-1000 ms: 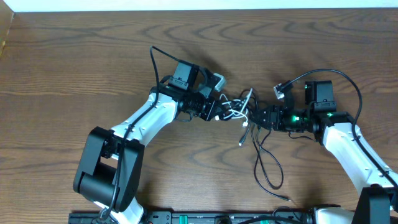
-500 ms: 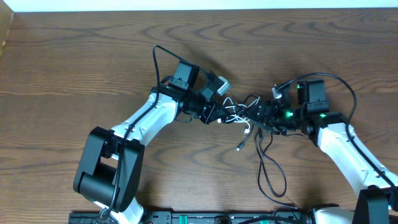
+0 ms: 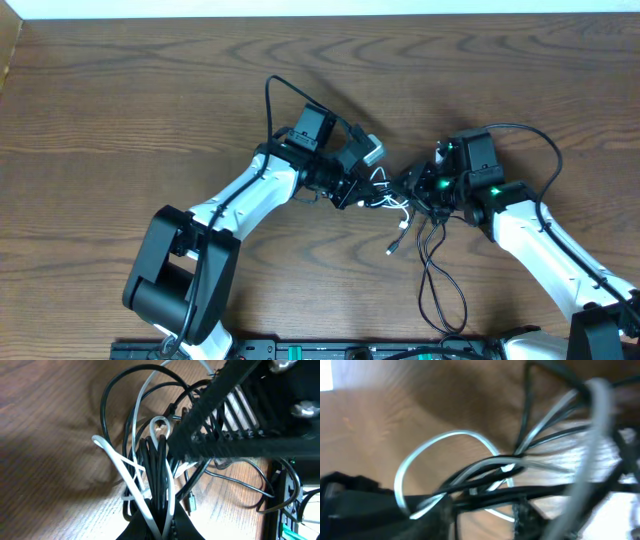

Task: Untangle cables

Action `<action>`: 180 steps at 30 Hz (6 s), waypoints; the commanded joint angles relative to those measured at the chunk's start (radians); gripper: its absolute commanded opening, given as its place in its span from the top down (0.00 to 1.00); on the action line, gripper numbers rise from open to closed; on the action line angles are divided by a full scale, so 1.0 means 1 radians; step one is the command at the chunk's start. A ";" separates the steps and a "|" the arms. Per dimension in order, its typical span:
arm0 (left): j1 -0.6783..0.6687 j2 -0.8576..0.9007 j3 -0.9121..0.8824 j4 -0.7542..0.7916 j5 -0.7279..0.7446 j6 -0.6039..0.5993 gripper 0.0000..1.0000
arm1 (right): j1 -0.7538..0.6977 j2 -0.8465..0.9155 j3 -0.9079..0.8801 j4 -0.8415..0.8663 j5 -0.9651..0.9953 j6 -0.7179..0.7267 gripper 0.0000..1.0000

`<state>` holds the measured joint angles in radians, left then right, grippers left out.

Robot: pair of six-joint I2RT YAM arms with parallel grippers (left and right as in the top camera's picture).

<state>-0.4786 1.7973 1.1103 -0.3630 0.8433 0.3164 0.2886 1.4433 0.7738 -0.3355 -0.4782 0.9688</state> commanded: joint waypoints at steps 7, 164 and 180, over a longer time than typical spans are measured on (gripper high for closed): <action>0.004 0.006 0.006 -0.002 0.016 0.027 0.92 | 0.006 -0.003 0.009 -0.078 0.232 0.004 0.99; 0.047 0.000 0.008 0.066 -0.769 -0.505 0.01 | 0.059 -0.005 0.381 -0.622 0.449 -0.372 0.01; -0.099 -0.285 0.008 -0.125 -0.444 -0.536 0.73 | 0.060 -0.004 0.381 -0.622 0.449 -0.372 0.01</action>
<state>-0.5343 1.5101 1.1107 -0.4694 0.3687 -0.2100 0.3416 1.4334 1.1561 -0.9588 -0.0467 0.5922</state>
